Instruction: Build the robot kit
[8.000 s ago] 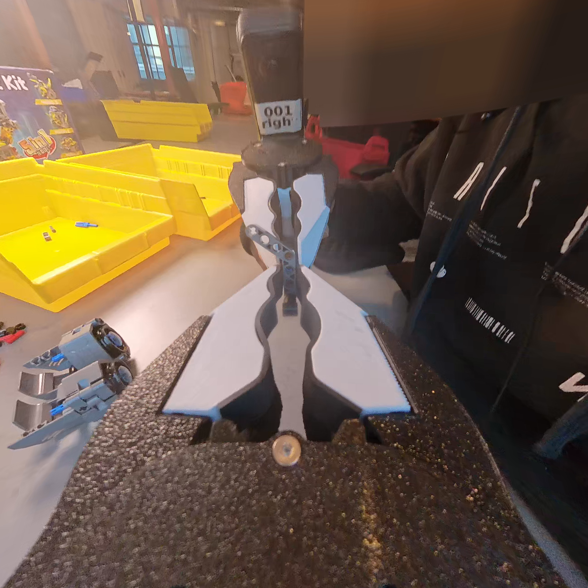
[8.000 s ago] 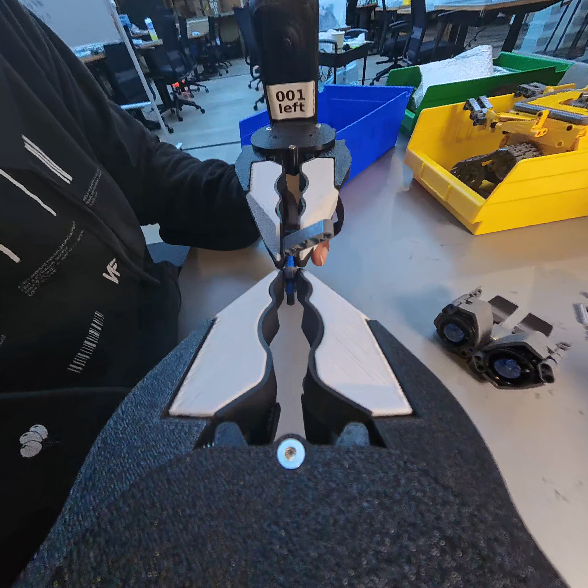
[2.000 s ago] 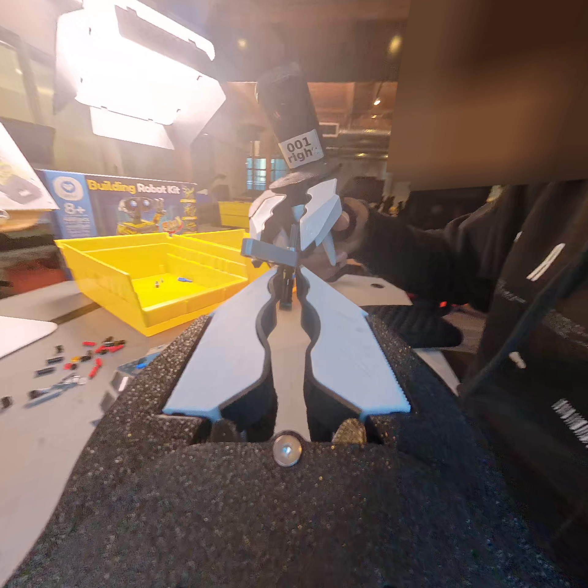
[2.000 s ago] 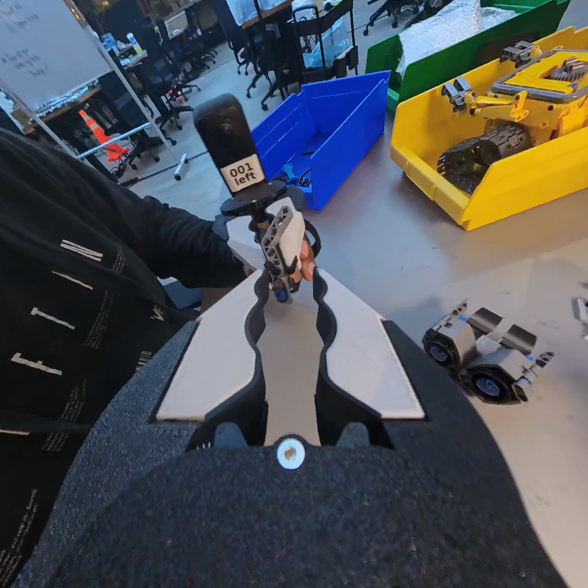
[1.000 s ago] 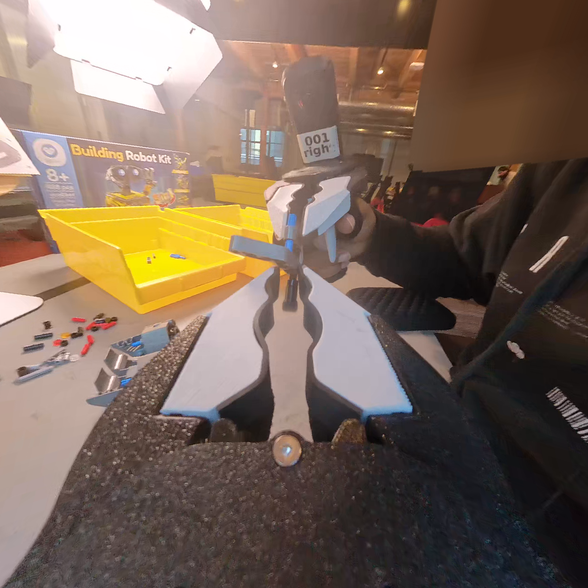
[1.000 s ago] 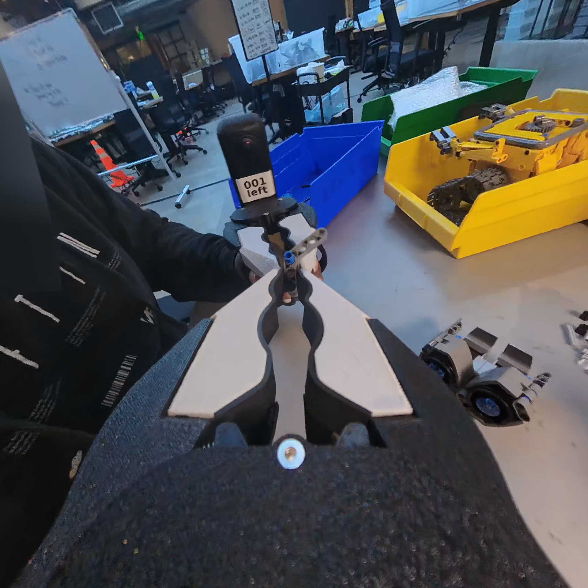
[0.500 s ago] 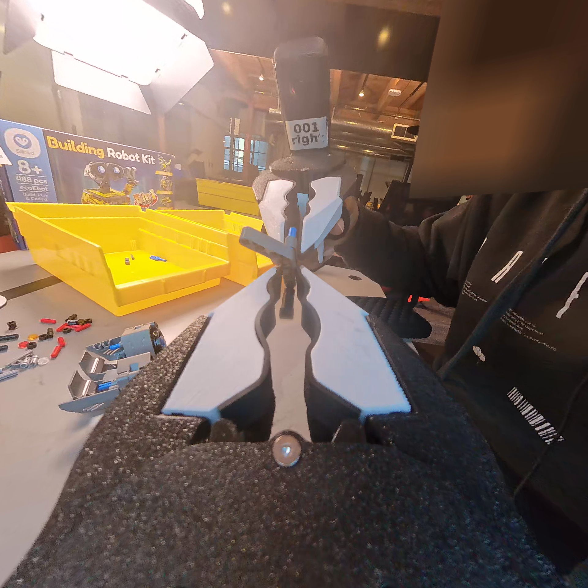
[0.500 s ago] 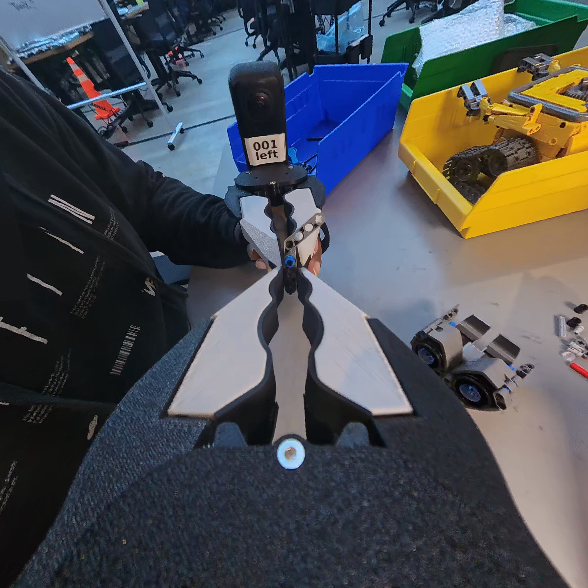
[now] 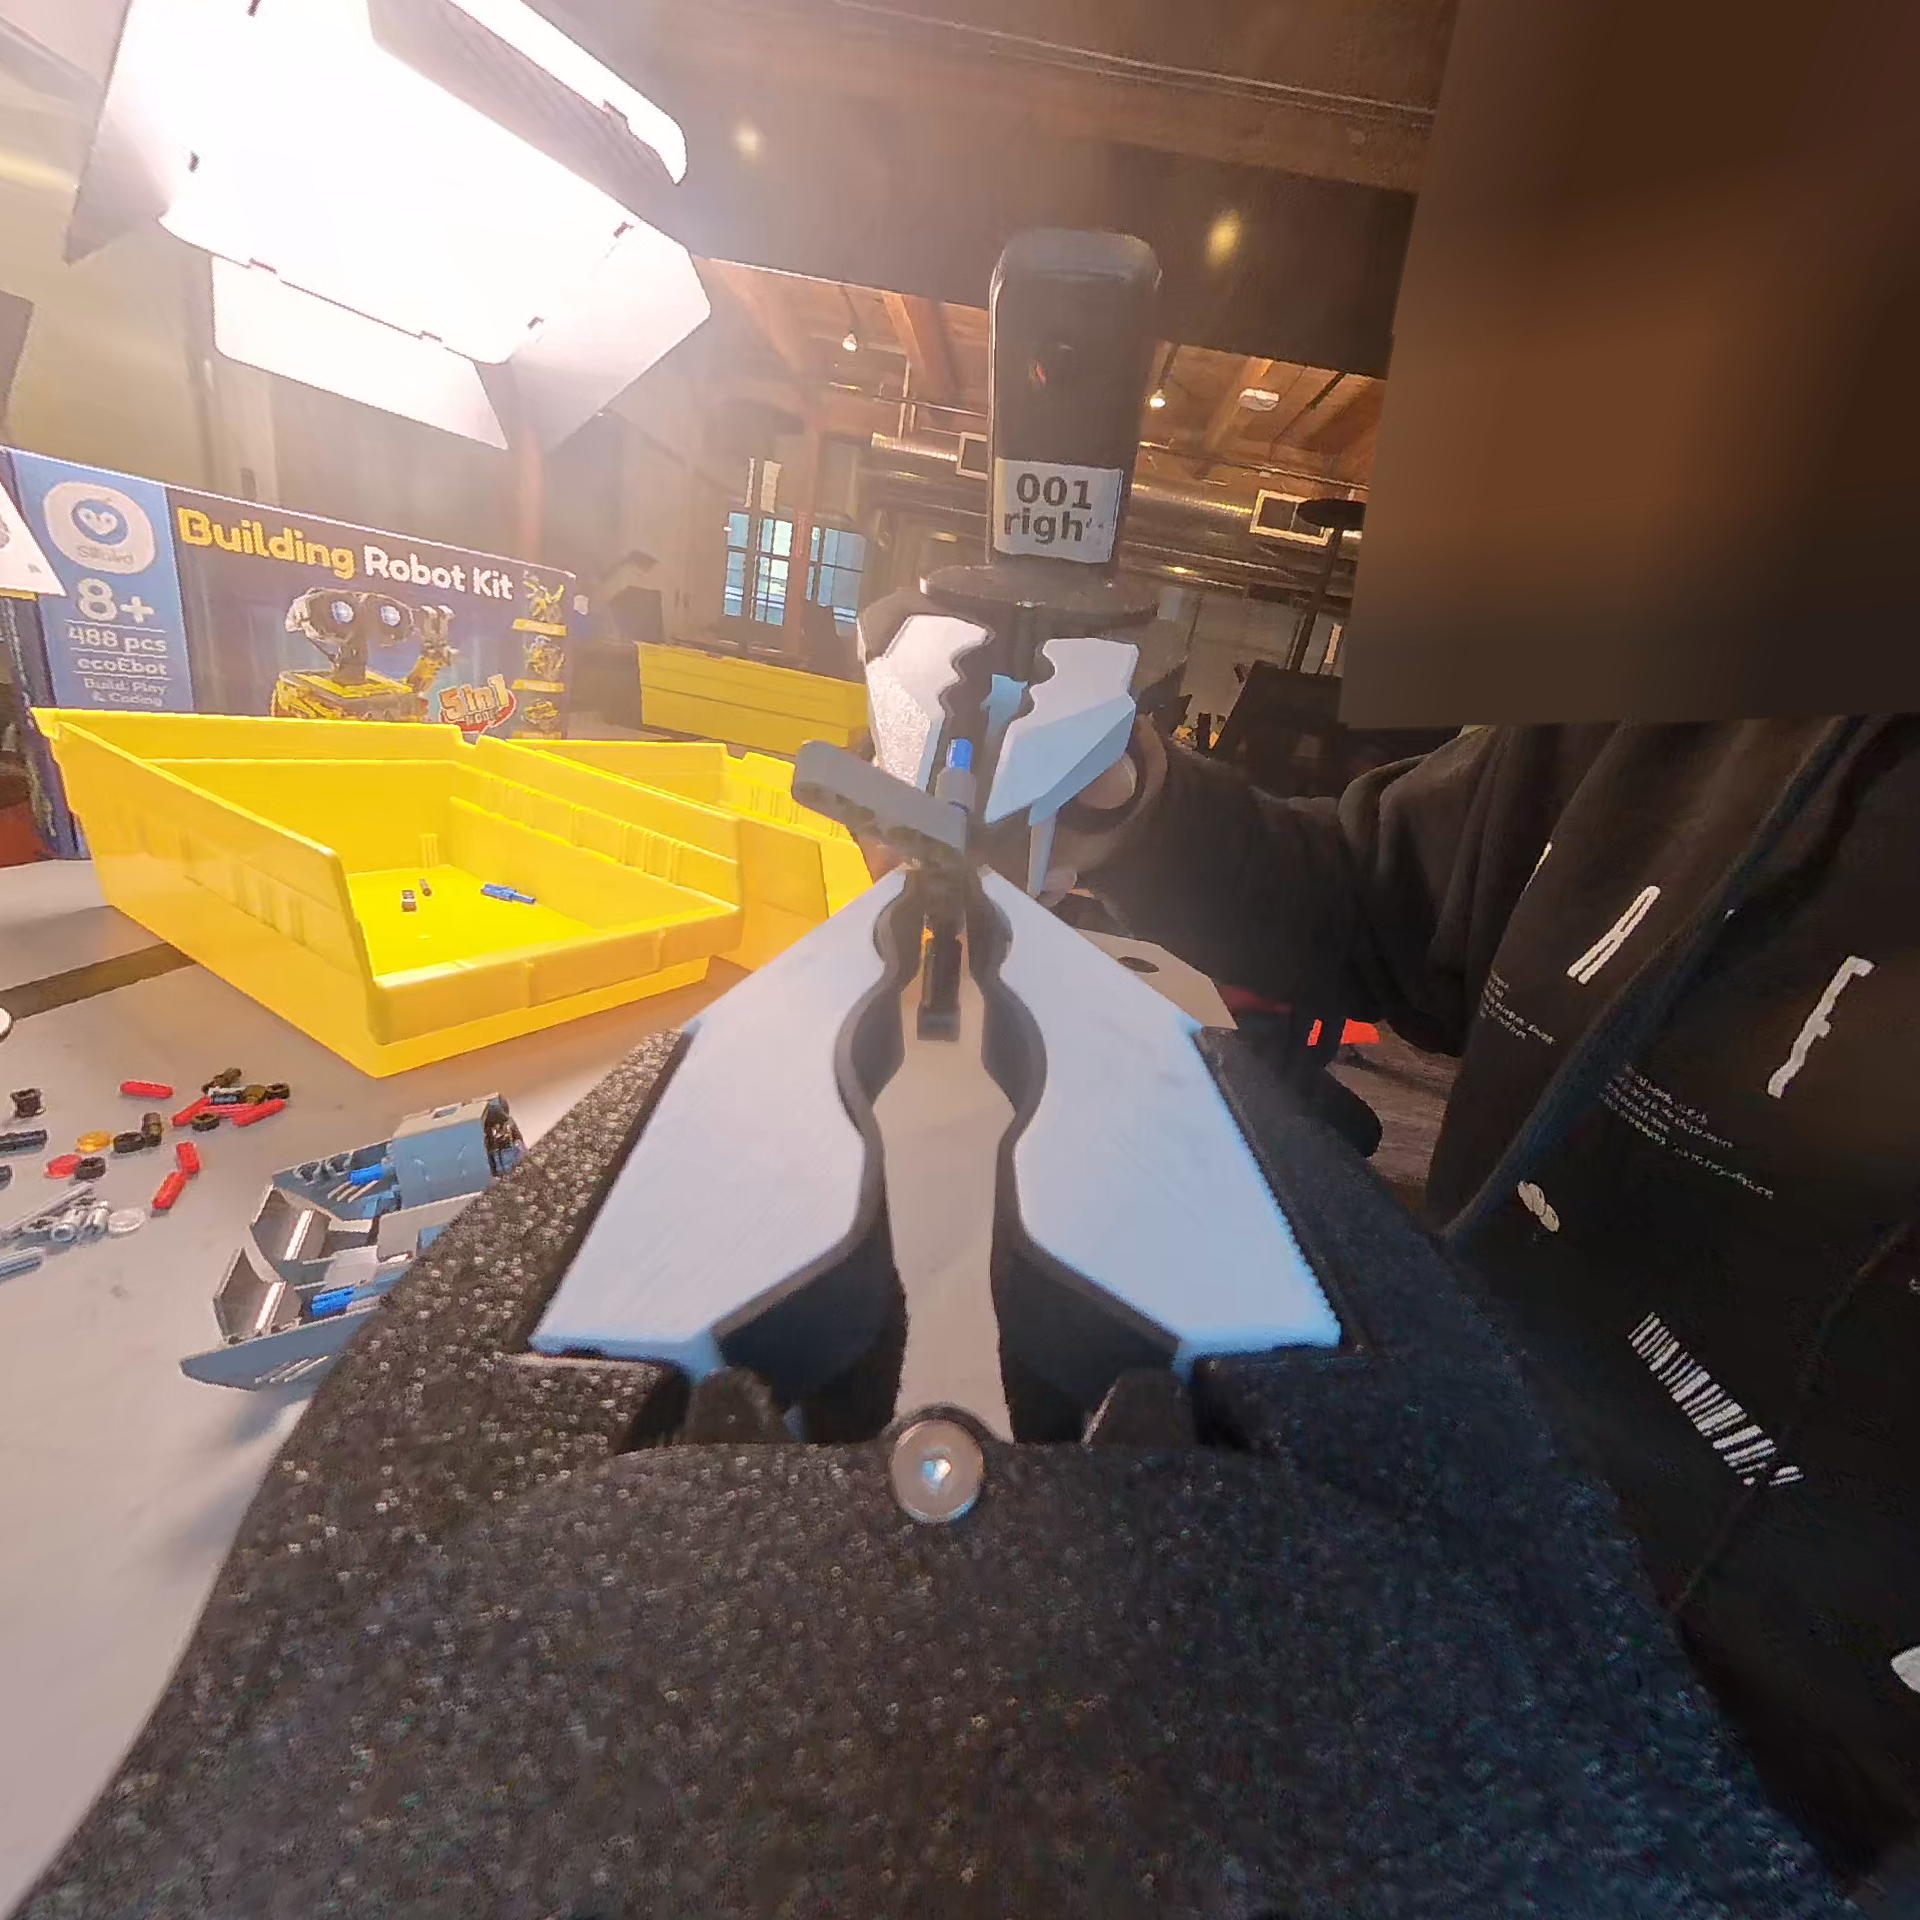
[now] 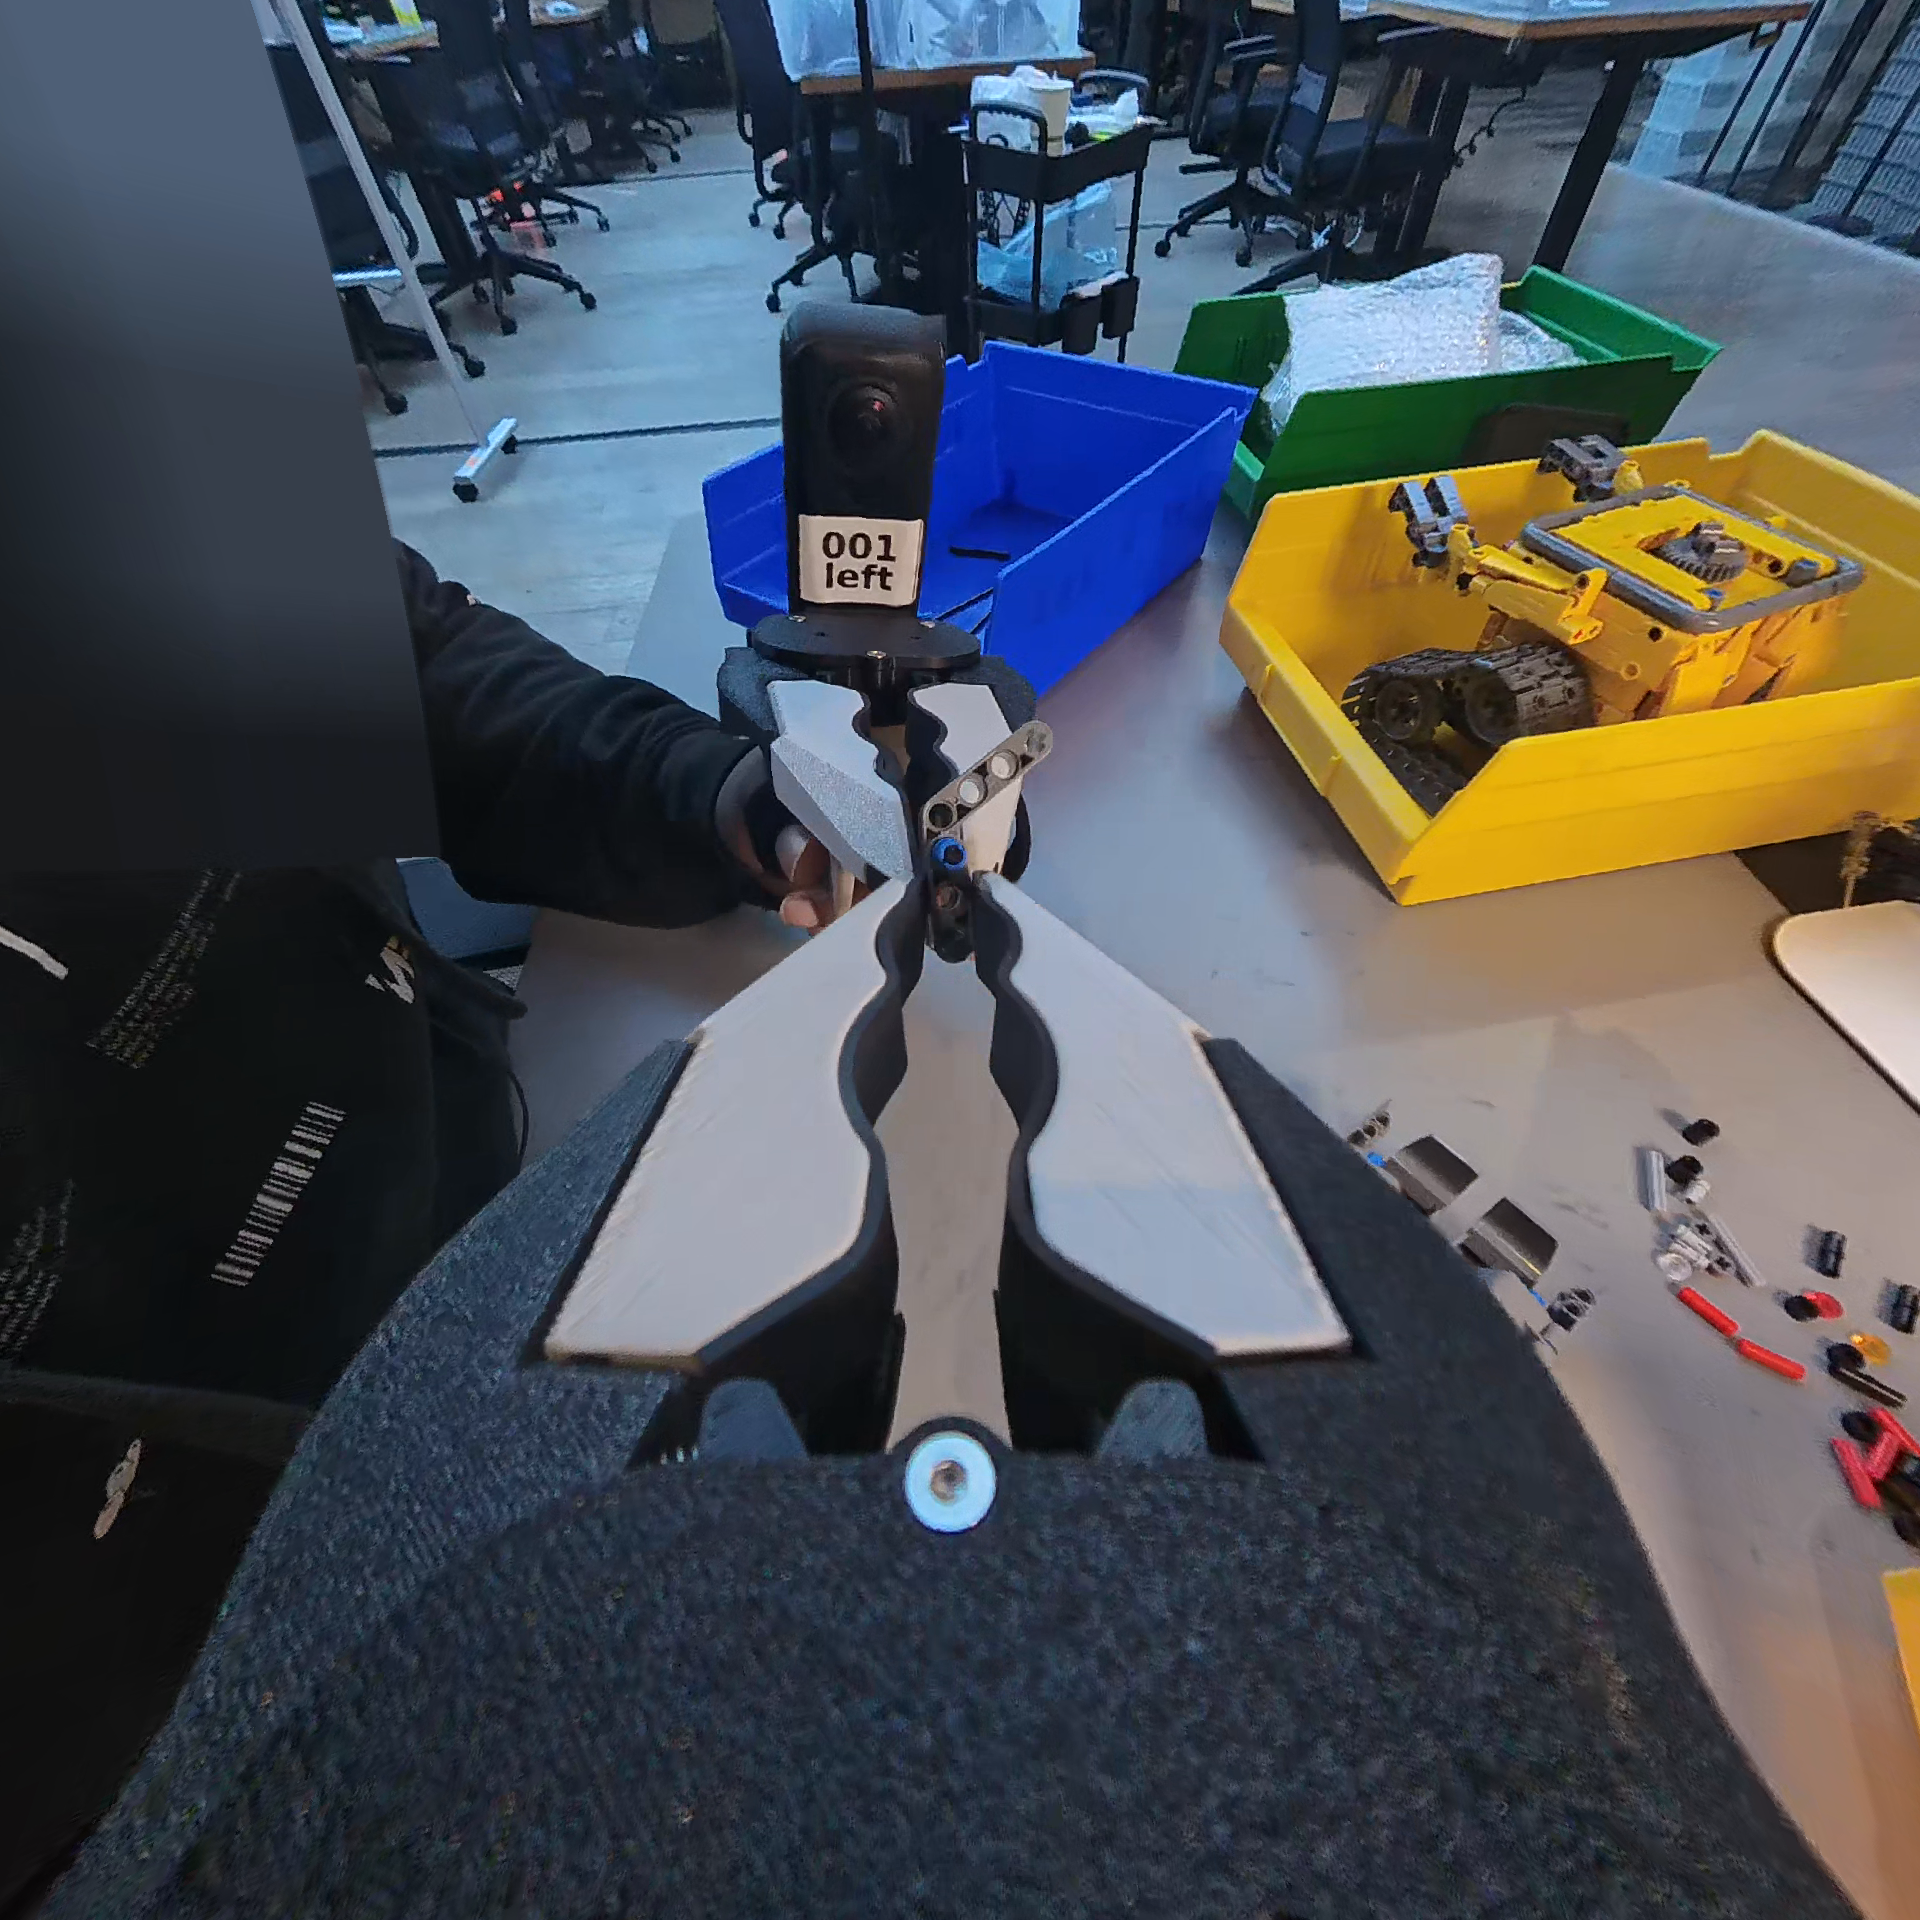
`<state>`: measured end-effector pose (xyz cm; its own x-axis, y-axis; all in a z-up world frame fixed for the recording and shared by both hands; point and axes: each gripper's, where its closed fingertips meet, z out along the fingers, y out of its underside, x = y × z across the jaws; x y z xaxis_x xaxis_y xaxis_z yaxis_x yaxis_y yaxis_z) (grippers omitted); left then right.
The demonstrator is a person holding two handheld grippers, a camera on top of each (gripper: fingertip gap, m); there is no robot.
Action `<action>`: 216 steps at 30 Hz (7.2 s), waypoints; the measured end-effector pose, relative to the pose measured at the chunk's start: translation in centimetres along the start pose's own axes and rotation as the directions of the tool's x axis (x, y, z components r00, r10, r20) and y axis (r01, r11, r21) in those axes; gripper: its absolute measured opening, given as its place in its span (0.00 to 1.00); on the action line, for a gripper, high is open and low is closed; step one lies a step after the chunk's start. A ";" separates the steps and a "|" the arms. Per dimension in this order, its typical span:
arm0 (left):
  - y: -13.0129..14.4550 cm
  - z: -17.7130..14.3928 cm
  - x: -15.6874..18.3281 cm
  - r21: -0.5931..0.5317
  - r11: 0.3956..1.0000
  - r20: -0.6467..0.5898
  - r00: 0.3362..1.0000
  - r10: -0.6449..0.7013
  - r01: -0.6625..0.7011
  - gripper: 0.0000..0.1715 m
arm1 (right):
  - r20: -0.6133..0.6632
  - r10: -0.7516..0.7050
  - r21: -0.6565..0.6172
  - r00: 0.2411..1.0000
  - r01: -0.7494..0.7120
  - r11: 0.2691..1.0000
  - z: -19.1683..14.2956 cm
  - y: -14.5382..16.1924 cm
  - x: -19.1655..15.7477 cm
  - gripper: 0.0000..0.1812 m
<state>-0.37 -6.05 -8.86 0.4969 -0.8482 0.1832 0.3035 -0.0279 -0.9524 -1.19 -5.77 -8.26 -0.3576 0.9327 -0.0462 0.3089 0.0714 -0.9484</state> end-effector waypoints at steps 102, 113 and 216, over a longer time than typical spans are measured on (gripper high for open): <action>1.3 0.3 1.1 -0.030 0.987 -0.118 0.980 -0.163 0.160 0.04 | 0.097 -0.019 -0.176 0.995 0.035 0.984 -0.2 2.0 -1.2 0.03; -0.1 -0.3 0.6 0.033 0.856 -0.269 0.830 -0.489 0.516 0.03 | 0.018 -0.278 -0.134 0.960 0.278 0.951 0.2 1.1 -1.2 0.11; 3.5 0.1 1.3 -0.309 0.786 -0.147 0.790 -0.595 0.535 0.06 | -0.209 -0.603 0.016 0.770 0.619 0.785 0.4 4.0 -1.9 0.12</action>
<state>1.44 -7.15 -11.93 0.0925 -0.7313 0.6757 0.2535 -0.6390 -0.7262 0.41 -7.38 -12.10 -0.2778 0.7490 0.6015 0.0069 0.6277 -0.7784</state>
